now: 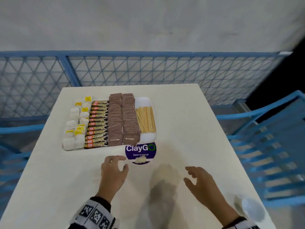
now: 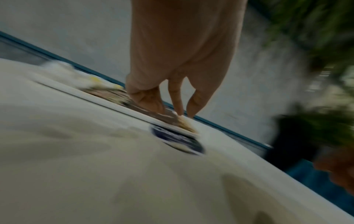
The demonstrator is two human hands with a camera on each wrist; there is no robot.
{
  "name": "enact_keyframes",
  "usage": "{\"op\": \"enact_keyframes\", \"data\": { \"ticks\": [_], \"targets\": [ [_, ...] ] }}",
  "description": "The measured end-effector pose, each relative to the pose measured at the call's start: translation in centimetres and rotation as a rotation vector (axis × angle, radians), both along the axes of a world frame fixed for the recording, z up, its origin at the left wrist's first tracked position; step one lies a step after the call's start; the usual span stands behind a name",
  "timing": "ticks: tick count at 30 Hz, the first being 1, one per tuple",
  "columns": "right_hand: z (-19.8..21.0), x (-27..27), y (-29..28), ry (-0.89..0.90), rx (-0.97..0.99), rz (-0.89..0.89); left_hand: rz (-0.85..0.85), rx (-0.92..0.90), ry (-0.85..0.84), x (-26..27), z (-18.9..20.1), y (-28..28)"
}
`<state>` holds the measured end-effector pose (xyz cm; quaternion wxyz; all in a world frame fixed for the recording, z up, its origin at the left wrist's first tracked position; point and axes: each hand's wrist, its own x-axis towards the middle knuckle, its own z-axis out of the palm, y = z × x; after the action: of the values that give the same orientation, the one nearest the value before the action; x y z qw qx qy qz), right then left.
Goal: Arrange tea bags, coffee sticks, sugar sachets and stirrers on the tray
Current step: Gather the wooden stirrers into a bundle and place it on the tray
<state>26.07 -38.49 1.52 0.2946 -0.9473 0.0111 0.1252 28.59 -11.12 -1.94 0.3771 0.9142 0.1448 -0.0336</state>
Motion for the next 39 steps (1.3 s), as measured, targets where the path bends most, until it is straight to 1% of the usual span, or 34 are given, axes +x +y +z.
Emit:
{"op": "enact_keyframes", "data": {
  "ticks": [3, 4, 6, 8, 9, 11, 13, 14, 16, 19, 20, 22, 24, 27, 30, 32, 35, 39],
  "targets": [
    [0.0, -4.6, -4.5, -0.111, -0.066, -0.073, -0.316, -0.120, -0.016, -1.7, 1.0, -6.9],
    [-0.1, -6.0, -5.9, -0.150, -0.097, -0.105, -0.429, -0.129, -0.009, -2.4, 1.1, -9.1],
    [-0.3, -8.5, -8.5, -0.194, -0.154, -0.156, -0.640, -0.095, -0.003, -3.5, 1.3, -13.1],
    [-0.3, -10.7, -10.4, -0.189, -0.232, -0.215, -0.800, -0.058, 0.009, -4.4, 1.4, -16.6],
    [-0.4, -11.7, -11.1, -0.154, -0.269, -0.236, -0.857, -0.049, 0.013, -4.7, 1.5, -18.2],
    [-0.8, -13.3, -12.4, -0.005, -0.323, -0.280, -0.948, -0.014, 0.018, -5.1, 1.8, -21.0],
    [-1.5, -14.3, -13.3, 0.135, -0.344, -0.326, -1.034, 0.061, 0.030, -5.2, 2.0, -23.6],
    [-2.0, -14.7, -13.7, 0.171, -0.354, -0.347, -1.071, 0.097, 0.032, -5.3, 2.1, -24.8],
    [-2.9, -15.2, -14.2, 0.181, -0.348, -0.351, -1.130, 0.145, 0.027, -5.4, 2.5, -27.1],
    [-4.1, -15.8, -14.6, 0.204, -0.244, -0.355, -1.213, 0.205, -0.006, -5.7, 2.8, -30.2],
    [-4.3, -15.8, -14.8, 0.214, -0.209, -0.345, -1.230, 0.222, -0.009, -5.8, 2.7, -31.1],
    [-3.1, -15.4, -14.7, 0.229, -0.141, -0.347, -1.227, 0.257, 0.019, -5.9, 2.3, -32.4],
    [-1.8, -14.9, -15.1, 0.220, -0.134, -0.350, -1.160, 0.255, 0.071, -6.0, 1.8, -33.1],
    [-1.1, -14.5, -16.6, 0.248, -0.155, -0.360, -1.067, 0.141, 0.134, -6.0, 1.4, -33.5],
    [-0.3, -14.0, -17.9, 0.290, -0.160, -0.329, -1.069, 0.078, 0.151, -5.8, 1.1, -33.3],
    [0.5, -13.2, -19.0, 0.268, -0.191, -0.285, -1.070, 0.055, 0.158, -5.6, 0.9, -32.8],
    [2.3, -10.4, -20.0, 0.210, -0.232, -0.242, -0.996, -0.009, 0.147, -4.6, 0.9, -30.9],
    [3.9, -4.1, -19.2, 0.091, -0.242, -0.170, -0.814, -0.037, 0.115, -1.7, 1.1, -26.9]
  ]
}}
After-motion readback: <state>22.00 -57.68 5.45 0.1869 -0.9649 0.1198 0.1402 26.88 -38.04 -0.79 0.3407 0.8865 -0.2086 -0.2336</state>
